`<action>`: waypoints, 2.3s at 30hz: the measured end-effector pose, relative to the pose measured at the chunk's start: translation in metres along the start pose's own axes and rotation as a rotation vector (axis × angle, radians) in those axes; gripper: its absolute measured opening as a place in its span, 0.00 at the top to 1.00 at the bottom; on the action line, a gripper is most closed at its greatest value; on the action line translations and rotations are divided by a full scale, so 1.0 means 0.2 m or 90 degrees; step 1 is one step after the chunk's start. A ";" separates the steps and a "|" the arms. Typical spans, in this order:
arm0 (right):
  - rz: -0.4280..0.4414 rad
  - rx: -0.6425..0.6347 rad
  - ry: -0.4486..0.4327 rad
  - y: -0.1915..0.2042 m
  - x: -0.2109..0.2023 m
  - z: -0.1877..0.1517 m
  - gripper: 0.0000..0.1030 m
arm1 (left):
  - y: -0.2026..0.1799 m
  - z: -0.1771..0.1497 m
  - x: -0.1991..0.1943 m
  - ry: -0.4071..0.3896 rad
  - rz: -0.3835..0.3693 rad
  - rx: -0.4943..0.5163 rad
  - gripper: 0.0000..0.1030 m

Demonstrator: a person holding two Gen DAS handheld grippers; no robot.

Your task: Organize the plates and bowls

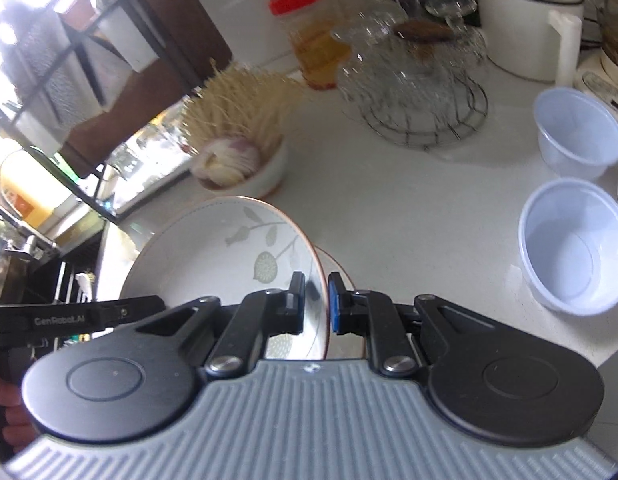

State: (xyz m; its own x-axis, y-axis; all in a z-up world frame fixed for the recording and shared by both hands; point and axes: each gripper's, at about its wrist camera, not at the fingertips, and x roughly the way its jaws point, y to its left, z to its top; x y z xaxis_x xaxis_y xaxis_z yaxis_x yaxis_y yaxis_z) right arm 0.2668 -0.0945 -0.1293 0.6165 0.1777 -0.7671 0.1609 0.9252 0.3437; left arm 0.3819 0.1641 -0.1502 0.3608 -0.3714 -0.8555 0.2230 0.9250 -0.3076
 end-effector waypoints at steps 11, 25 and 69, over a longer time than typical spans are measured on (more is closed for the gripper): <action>-0.044 0.006 0.020 -0.05 0.10 -0.07 0.85 | -0.01 0.01 0.17 0.054 0.003 0.013 0.79; -0.065 0.025 0.013 -0.05 0.16 -0.10 0.83 | -0.01 0.04 0.23 0.070 0.004 0.050 0.79; -0.108 0.067 -0.154 0.17 -0.33 -0.03 0.80 | -0.11 0.17 -0.31 -0.105 -0.062 0.147 0.55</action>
State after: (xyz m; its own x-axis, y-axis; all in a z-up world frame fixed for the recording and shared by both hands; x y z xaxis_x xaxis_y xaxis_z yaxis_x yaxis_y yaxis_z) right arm 0.2275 -0.0730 -0.0709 0.7377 -0.0723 -0.6713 0.3479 0.8928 0.2861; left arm 0.3858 0.1650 -0.0754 0.4656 -0.4826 -0.7418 0.4570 0.8489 -0.2655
